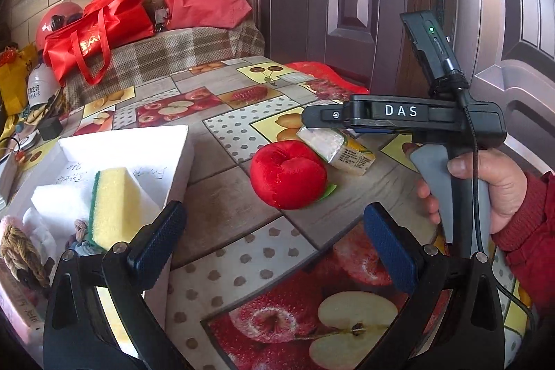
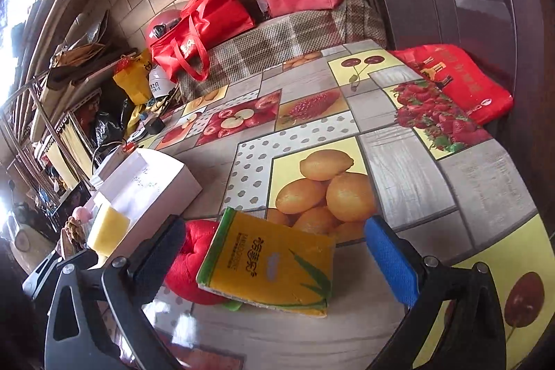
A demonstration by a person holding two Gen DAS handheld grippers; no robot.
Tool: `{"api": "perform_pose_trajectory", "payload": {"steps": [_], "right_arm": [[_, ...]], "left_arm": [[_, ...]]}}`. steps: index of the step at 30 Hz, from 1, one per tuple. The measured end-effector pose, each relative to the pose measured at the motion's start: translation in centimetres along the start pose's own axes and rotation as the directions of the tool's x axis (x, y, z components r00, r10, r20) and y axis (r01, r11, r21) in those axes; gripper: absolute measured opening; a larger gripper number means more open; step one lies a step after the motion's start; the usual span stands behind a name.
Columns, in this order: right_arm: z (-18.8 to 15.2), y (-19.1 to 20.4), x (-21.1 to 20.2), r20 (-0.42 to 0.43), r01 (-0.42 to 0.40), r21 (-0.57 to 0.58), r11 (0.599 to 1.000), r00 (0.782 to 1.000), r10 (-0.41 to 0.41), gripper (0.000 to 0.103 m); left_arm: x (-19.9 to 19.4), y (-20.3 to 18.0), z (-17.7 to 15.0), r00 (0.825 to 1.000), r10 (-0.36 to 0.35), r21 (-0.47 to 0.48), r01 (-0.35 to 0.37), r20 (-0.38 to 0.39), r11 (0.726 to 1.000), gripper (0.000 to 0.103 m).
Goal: Organize soft objects
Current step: 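Grasp the yellow tissue pack with the right tool while the left tool grasps the red plush apple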
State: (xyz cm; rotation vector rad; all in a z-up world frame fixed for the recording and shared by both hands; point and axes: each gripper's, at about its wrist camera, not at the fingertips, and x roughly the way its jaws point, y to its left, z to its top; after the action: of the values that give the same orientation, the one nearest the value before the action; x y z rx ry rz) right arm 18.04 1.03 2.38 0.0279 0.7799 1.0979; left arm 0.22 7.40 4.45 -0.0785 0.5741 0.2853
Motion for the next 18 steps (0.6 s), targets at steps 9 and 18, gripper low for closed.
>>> {"api": "perform_pose_trajectory", "payload": {"steps": [9,18], "right_arm": [[-1.9,-2.4,-1.6,-0.176,-0.185,0.017,0.983,0.967,0.185,0.079],[-4.2,-2.4,-6.2,-0.151,0.009,-0.128,0.992,0.988,-0.028,0.080]], "left_arm": [[4.0,-0.8,1.7,0.997,0.003,0.025,-0.001,-0.081,1.000,0.102],[8.2,-1.5,3.4,0.987,0.013,0.044,-0.006,-0.158,0.999,0.102]]}}
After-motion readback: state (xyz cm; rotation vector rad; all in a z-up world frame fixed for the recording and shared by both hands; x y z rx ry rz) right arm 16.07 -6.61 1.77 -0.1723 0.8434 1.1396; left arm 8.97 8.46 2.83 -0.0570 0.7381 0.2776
